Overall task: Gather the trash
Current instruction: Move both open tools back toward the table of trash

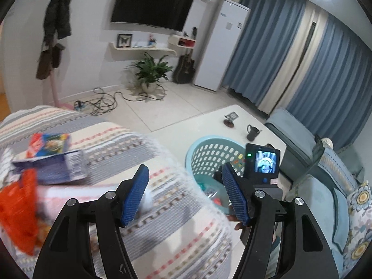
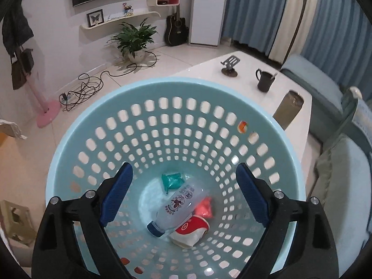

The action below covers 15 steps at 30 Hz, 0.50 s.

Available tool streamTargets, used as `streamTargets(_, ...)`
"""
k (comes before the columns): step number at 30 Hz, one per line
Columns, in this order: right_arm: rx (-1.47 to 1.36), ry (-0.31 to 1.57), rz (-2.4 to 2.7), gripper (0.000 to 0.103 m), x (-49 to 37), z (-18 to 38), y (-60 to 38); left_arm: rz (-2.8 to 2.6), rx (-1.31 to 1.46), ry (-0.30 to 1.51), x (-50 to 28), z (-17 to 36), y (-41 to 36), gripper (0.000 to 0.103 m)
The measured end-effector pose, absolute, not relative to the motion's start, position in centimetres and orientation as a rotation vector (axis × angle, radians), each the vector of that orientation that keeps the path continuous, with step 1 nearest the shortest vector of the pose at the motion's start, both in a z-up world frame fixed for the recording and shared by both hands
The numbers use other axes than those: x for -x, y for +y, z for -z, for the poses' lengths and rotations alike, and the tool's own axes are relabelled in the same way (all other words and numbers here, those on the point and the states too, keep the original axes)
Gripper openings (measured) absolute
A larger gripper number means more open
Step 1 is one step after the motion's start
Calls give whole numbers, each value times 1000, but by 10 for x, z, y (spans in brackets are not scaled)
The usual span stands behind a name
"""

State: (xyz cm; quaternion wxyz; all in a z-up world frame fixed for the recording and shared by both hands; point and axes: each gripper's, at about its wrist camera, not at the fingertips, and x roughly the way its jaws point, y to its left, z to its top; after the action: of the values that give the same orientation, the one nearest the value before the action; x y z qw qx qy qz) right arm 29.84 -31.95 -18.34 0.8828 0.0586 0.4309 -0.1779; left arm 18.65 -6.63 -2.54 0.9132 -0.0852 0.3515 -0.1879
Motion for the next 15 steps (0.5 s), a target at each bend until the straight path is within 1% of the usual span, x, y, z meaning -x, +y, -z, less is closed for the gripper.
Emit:
streamTargets(6, -122, 894, 334, 86, -283, 182, -300, 343, 209, 711, -170, 24, -33, 64)
streamTargets(10, -50, 906, 344, 86, -284, 181, -286, 307, 223, 706, -152, 24, -13, 64)
streamTargets(12, -54, 883, 331, 86, -280, 173, -284, 278, 228, 693, -138, 22, 0, 64)
streamTargets(14, -52, 823, 348, 86, -269, 151, -283, 238, 235, 677, -124, 21, 18, 64)
streamTargets(15, -52, 798, 345, 86, -264, 139, -282, 210, 244, 670, -116, 20, 29, 67)
